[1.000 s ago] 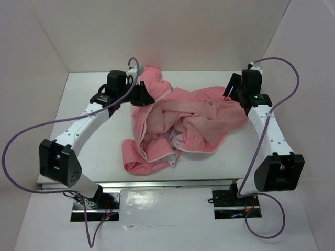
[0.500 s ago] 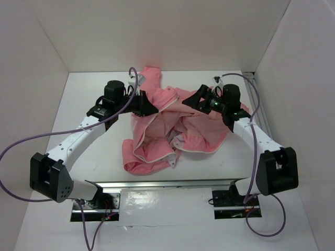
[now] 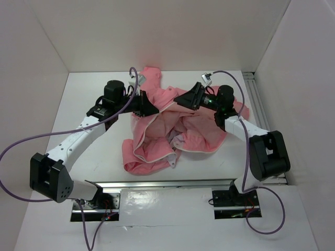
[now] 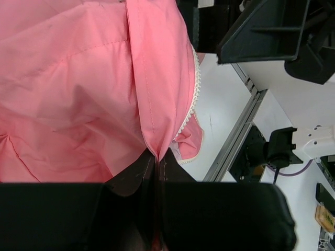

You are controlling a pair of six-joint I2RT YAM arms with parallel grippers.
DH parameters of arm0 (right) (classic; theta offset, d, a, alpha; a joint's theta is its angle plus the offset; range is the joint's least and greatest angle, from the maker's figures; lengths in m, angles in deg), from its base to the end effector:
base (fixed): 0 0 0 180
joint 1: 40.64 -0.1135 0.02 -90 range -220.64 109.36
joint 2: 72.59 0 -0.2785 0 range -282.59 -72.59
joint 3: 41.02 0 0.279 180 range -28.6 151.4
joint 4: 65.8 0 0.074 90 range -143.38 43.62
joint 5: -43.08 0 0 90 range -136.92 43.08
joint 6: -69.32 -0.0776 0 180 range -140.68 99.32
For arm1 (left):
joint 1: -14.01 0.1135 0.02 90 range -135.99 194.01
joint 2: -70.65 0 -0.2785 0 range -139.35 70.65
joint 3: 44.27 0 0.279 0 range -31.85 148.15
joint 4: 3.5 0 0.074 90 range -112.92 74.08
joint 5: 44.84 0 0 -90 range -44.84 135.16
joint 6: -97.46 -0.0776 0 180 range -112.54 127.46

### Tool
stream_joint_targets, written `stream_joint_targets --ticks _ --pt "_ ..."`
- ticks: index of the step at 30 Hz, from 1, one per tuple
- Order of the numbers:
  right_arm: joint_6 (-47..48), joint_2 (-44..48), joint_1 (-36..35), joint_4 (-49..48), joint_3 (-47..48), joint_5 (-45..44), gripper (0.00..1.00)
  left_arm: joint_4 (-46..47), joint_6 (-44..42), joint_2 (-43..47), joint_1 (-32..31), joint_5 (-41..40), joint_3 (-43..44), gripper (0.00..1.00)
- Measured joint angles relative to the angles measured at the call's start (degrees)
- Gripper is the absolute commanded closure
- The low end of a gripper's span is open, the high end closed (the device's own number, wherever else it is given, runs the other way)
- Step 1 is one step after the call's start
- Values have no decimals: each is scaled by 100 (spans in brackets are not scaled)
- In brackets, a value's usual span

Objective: Zip up the jacket

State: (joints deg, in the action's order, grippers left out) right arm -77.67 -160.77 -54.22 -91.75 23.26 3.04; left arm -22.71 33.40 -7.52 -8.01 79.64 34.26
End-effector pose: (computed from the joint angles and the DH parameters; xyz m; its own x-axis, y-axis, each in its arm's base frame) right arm 0.3652 0.1493 0.2833 -0.7314 0.3783 -0.5674 -0.5166 0.2358 0.8231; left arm 0.3288 -0.1804 0.3433 -0.6218 -0.1375 -0.7710 0.5935 0.5596 -0.5784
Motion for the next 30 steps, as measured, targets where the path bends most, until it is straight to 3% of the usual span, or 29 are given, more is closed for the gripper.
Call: stream_joint_targets --ticks 4,11,24,28,30 --pt "-256 -238 -136 -398 0 111 5 0 0 0 0 17 0 100" --pt "-684 -389 -164 -1062 -2 151 24 0 -2 0 0 39 0 100" --pt "-564 55 -153 -1008 -138 -181 50 -13 -17 0 0 37 0 100" --pt "-494 155 -144 -933 -245 -293 50 -48 -20 0 0 33 -2 100" --pt "-426 214 -120 -804 -245 -330 40 -55 -20 0 0 31 -2 100"
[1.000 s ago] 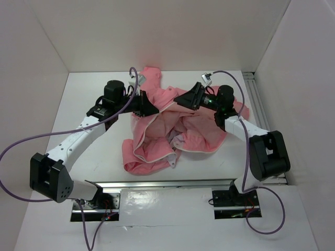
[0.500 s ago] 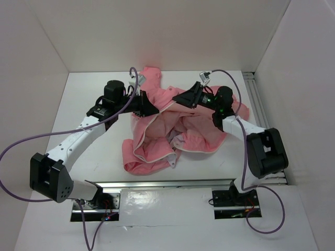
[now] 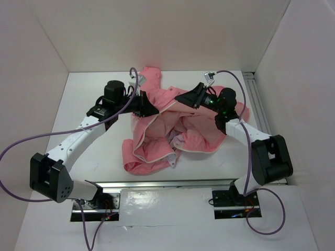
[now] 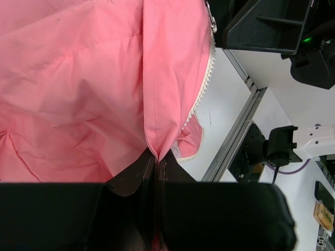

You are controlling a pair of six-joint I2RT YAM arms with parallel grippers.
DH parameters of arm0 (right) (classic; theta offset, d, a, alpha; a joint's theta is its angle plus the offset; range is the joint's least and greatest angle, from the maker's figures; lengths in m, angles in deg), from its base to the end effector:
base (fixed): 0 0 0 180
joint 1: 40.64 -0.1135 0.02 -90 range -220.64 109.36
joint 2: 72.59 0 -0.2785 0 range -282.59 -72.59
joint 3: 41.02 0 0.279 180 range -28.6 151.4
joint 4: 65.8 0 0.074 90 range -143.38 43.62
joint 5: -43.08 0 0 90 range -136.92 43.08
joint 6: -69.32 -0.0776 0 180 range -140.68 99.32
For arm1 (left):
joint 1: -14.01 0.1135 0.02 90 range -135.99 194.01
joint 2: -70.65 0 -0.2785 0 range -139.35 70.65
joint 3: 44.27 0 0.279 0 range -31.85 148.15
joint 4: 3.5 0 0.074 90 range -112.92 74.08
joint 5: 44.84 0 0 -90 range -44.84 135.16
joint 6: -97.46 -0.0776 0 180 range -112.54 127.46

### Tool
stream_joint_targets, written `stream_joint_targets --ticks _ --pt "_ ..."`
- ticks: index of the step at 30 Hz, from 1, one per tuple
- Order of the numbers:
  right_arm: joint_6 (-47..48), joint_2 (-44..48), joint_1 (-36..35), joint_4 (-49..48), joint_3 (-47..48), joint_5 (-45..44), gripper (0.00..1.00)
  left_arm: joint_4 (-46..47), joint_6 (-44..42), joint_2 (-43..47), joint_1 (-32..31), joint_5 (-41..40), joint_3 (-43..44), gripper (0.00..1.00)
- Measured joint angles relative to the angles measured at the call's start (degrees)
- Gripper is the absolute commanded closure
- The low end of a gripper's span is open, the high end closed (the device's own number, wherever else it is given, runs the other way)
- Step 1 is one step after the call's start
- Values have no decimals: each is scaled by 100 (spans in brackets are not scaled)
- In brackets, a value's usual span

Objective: Zip up the jacket

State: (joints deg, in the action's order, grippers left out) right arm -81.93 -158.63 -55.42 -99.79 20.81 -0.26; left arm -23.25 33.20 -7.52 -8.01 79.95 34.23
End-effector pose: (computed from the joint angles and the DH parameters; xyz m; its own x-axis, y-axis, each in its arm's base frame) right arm 0.3536 0.1517 0.2985 -0.6821 0.4424 -0.5823 -0.5615 0.1933 0.8046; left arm 0.3281 -0.1804 0.3419 -0.6280 -0.1307 -0.7671 0.5929 0.5582 -0.5805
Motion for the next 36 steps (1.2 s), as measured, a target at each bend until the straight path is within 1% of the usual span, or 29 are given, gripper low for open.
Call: stream_joint_targets --ticks 4,5,8,9,10,13,15,18,19,21,22,23,24,25,26,27,28,30,36 --pt "251 146 11 328 0 -184 40 -15 0 0 0 -20 0 100" --pt "304 195 11 415 0 -236 42 -17 0 0 0 -33 0 100" --pt "439 352 17 625 0 -365 50 -37 0 0 0 -52 0 100" --pt "461 398 20 654 0 -393 60 -37 0 0 0 -57 0 100" --pt "498 426 20 662 0 -407 63 -37 0 0 0 -61 0 100" --pt "474 452 20 662 0 -448 63 -42 0 0 0 -66 0 100" --pt "470 452 20 671 0 -455 66 -42 0 0 0 -68 0 100" --pt "470 452 20 673 0 -466 73 -46 -7 0 0 -96 0 100" --pt "481 452 20 697 0 -472 80 -59 -7 0 0 -107 0 100" --pt "549 455 20 778 7 -485 85 -90 -26 -2 0 -120 0 98" --pt "584 455 20 831 9 -487 88 -120 -42 0 0 -120 4 77" --pt "643 455 20 920 20 -487 93 -170 -87 -2 0 -120 17 67" --pt "708 455 20 997 33 -487 93 -212 -151 -2 0 -120 33 57" --pt "804 455 20 1102 61 -490 95 -273 -186 -2 -4 -120 59 43" --pt "894 455 20 1220 103 -490 96 -334 -212 -2 -4 -120 90 25" --pt "992 452 20 1325 151 -485 98 -382 -284 -2 -4 -125 127 18" --pt "1080 455 20 1438 203 -470 98 -433 -323 -2 -4 -127 179 13" --pt "1261 455 20 1624 306 -420 99 -511 -356 -2 -4 -131 295 6" --pt "1742 455 20 2107 516 -179 99 -675 -542 -197 -4 -33 1034 6"
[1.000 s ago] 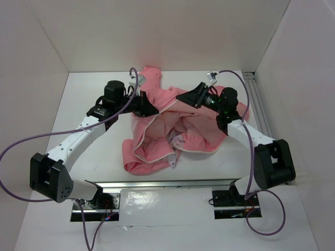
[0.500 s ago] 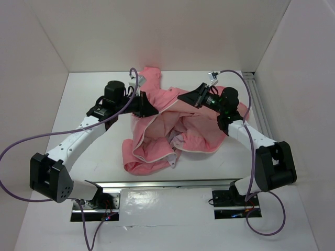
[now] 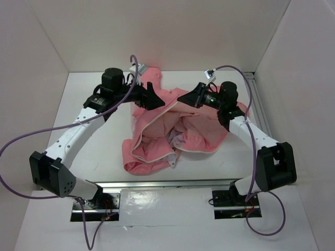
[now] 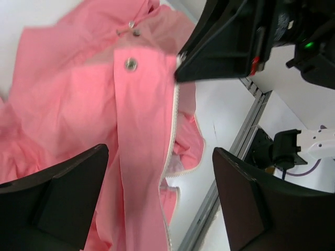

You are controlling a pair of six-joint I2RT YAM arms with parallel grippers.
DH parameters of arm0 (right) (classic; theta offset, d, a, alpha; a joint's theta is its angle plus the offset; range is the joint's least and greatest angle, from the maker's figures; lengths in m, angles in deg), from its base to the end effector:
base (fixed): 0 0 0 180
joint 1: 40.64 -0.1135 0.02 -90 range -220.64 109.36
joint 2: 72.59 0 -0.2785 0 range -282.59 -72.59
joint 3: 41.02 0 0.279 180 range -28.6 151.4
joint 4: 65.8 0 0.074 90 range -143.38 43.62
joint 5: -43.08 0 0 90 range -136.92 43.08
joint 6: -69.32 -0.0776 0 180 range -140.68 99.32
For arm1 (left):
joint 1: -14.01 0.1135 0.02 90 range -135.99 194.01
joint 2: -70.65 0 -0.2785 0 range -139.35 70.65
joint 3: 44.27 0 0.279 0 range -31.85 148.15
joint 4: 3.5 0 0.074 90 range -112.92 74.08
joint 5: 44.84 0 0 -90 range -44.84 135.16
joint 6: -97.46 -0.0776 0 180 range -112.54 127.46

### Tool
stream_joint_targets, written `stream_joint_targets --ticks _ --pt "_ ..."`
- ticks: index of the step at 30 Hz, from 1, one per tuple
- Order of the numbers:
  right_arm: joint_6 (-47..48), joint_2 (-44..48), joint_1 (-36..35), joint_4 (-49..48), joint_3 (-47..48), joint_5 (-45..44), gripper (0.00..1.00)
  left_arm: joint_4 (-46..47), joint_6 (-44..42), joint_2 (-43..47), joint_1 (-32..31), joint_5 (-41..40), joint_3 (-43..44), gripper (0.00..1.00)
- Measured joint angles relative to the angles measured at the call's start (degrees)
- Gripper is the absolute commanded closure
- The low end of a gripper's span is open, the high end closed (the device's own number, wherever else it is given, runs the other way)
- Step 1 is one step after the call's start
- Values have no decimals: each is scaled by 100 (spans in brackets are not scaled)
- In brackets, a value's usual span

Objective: Zip up the jacket

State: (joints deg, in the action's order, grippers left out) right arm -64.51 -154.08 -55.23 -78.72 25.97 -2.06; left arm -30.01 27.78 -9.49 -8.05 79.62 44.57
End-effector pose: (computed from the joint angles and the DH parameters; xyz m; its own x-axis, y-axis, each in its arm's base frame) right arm 0.3519 0.1482 0.3155 -0.6155 0.3470 -0.7077 -0.6026 0.3715 0.7063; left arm 0.3352 -0.1832 0.3879 -0.5467 -0.0874 -0.8327 0.6602 0.5668 -0.4929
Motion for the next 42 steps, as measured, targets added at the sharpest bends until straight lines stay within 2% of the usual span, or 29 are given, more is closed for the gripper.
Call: stream_joint_targets --ticks 6,11,17,19,23,27,35,39,42 --pt "332 31 0 483 201 155 99 -13 -264 -647 0 420 986 6" --pt "533 81 0 664 332 308 99 -166 -391 -1567 0 800 1906 7" --pt "772 133 35 887 463 433 99 -638 -393 -2485 0 1165 2441 10" --pt "848 153 39 988 481 457 99 -765 -393 -2612 0 1276 2494 10" --pt "946 155 39 1145 514 520 99 -822 -387 -2640 2 1676 2518 20" --pt "1034 155 39 1231 555 535 99 -723 -339 -2640 0 2168 2529 24" --pt "1095 155 39 1318 619 549 99 -177 -31 -2638 0 2798 2352 23" --pt "1117 153 39 1320 623 553 99 66 140 -2638 0 2997 2350 29" --pt "1115 155 39 1318 623 555 99 229 260 -2638 0 3080 2293 37"
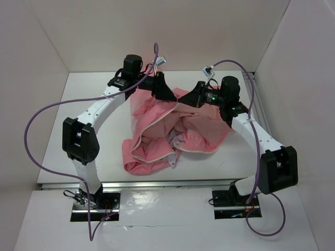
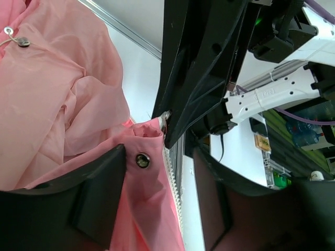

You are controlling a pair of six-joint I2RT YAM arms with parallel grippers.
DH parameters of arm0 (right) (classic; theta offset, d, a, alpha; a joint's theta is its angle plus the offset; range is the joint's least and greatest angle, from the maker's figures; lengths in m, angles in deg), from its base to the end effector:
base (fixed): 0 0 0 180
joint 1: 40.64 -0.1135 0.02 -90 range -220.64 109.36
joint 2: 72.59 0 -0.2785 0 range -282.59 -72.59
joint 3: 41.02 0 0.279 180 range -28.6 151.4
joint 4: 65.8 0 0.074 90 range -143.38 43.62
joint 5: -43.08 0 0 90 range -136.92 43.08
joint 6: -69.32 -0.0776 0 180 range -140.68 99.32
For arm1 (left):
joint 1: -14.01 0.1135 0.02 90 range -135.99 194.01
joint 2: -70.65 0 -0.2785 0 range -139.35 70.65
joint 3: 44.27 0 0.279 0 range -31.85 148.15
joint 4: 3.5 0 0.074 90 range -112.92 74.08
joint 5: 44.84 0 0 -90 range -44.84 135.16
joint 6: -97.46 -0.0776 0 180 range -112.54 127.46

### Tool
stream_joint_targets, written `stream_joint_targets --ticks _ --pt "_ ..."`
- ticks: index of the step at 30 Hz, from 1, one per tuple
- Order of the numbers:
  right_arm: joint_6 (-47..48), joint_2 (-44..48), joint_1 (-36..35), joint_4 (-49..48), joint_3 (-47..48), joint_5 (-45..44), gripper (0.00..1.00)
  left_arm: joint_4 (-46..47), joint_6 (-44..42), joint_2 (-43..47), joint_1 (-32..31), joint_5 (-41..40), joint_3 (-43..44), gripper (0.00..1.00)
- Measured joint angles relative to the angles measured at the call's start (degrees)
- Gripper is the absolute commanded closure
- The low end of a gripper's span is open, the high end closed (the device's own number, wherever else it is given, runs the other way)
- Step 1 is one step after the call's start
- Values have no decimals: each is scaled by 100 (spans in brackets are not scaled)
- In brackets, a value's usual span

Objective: Zip up the jacket

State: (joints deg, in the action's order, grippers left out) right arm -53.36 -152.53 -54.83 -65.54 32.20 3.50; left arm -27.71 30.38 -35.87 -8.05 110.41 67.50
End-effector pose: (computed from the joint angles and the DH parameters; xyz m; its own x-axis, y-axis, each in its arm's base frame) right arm 0.3450 0.1489 0.3401 -0.5840 0.2072 -0.7849 -0.6921 0.3782 0.6148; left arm 0.4163 -0.2447 0.3714 -0.6486 0.0869 -0.7562 0.7607 0.1078 -0.6401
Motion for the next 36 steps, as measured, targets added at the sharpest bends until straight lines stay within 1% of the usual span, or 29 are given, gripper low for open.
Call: stream_joint_targets --ticks 2,10,12,13,14,15,17,19,22,24,25,30,36 --pt "-2 0 0 2 0 0 99 37 15 0 -2 15 -37 42" --pt "-2 0 0 2 0 72 99 26 17 0 -33 -4 -37 42" --pt "2 0 0 0 0 87 99 26 20 -4 -31 -4 -37 40" --pt "2 0 0 2 0 87 99 26 22 -11 -33 -4 -37 39" --pt "2 0 0 7 0 87 99 26 22 -28 -33 -2 -35 32" --pt "4 0 0 20 0 92 99 28 20 -39 -35 -4 -35 27" --pt "4 0 0 33 0 101 99 26 37 -72 -37 -7 -35 25" --pt "20 0 0 46 0 103 99 -2 39 -118 -44 -7 -7 19" --pt "66 2 0 87 0 109 99 -31 63 -181 -55 -11 37 19" --pt "90 4 0 109 0 111 100 -24 105 -210 -55 0 42 20" --pt "101 9 0 122 0 114 100 -13 116 -219 -66 20 42 23" --pt "111 33 0 155 0 153 100 160 267 -236 -92 155 42 25" --pt "153 44 0 201 0 212 100 247 361 -356 -103 177 70 38"
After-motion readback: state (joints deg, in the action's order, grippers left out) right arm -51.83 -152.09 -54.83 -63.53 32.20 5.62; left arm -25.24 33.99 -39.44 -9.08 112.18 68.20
